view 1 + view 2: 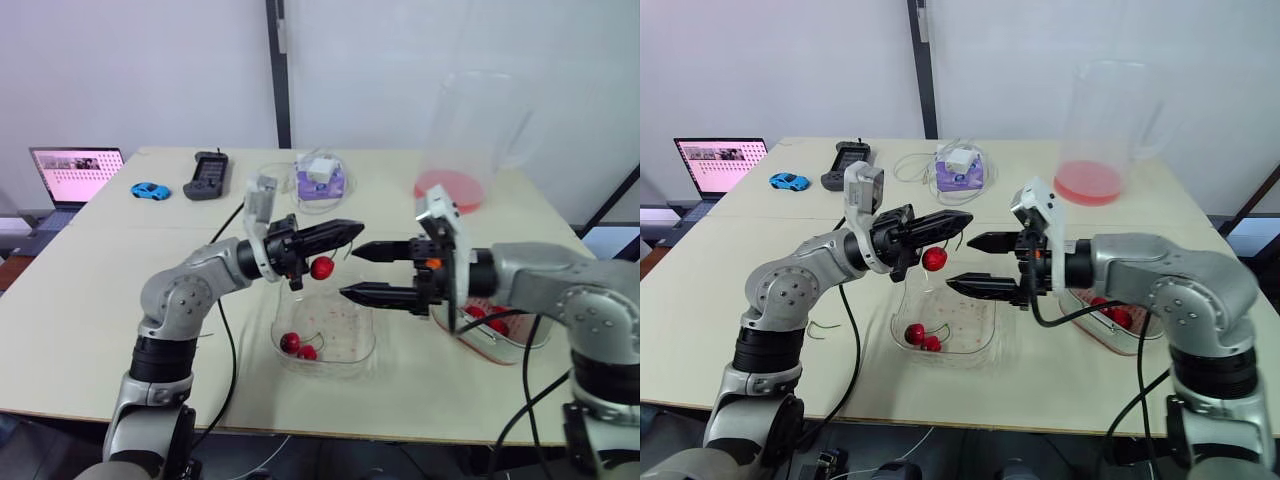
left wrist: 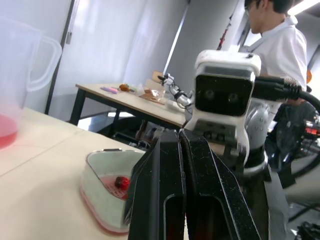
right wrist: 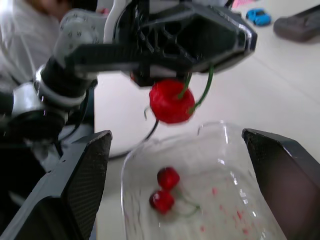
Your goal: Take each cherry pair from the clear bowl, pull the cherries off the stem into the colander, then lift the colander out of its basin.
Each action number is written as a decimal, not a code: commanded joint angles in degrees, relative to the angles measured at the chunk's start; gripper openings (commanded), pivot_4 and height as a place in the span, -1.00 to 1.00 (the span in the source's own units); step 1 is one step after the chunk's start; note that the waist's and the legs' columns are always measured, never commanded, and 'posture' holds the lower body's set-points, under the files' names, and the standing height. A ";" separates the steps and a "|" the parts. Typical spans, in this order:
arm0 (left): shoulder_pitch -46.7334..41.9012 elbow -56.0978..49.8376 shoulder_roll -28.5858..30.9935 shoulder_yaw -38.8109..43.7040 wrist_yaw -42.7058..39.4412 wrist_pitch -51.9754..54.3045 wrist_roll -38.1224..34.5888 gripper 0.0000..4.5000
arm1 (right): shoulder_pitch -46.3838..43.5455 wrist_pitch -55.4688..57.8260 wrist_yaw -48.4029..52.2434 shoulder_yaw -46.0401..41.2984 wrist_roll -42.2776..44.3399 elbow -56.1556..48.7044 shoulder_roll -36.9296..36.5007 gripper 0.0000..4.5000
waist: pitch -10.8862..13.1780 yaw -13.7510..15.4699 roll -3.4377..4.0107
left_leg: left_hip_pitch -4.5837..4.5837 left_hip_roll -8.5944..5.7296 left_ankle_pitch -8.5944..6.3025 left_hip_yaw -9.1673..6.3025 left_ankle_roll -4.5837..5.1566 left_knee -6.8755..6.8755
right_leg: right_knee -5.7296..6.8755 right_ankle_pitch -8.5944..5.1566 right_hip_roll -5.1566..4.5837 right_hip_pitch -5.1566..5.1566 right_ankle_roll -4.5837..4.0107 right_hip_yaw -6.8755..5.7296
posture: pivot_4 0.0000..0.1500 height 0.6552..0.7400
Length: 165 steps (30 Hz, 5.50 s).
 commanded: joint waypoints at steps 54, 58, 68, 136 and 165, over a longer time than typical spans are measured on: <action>0.27 -3.76 2.41 -0.01 0.80 0.89 -2.01 -1.00 | 0.97 -7.70 4.67 0.40 -6.95 3.96 -14.53 -0.64 | 0.03 0.11 0.00 | 0.00 0.00 -0.01 0.00 0.02 -0.01 | -0.04 0.00 0.02 0.00 0.00 0.01 | 1.00 0.84; 0.45 -3.31 3.17 0.27 0.28 0.54 -1.87 -1.00 | 0.17 -16.44 11.70 0.98 -17.50 13.55 -26.57 -0.64 | 0.04 0.47 -0.06 | 0.00 -0.01 -0.02 0.03 0.03 -0.01 | -0.09 0.00 0.00 0.02 0.00 0.01 | 1.00 0.84; 2.39 -3.80 5.19 0.20 -0.68 -0.63 -0.71 -1.00 | 7.88 -32.42 23.98 6.13 -34.89 30.97 -36.97 -0.64 | 0.07 -0.36 -0.01 | 0.08 0.02 -0.09 0.15 0.17 -0.01 | -0.05 -0.01 0.05 0.00 0.00 0.16 | 1.00 0.84; 24.51 1.64 39.10 15.92 -15.65 -7.49 10.10 0.99 | -11.54 -17.56 28.33 12.23 -21.43 9.17 -16.15 1.00 | 0.29 -1.36 0.15 | -0.02 0.07 -0.05 0.16 0.08 -0.12 | 0.07 -0.01 0.03 -0.23 -0.02 0.12 | 1.00 0.84; 27.21 -2.04 39.36 8.85 -21.23 -16.74 17.82 0.99 | -16.92 -8.90 15.88 46.31 -41.42 14.75 4.54 1.00 | 0.26 -1.47 0.08 | -0.07 0.07 -0.02 0.12 0.04 -0.09 | 0.31 -0.02 0.08 -0.41 -0.03 0.12 | 1.00 0.84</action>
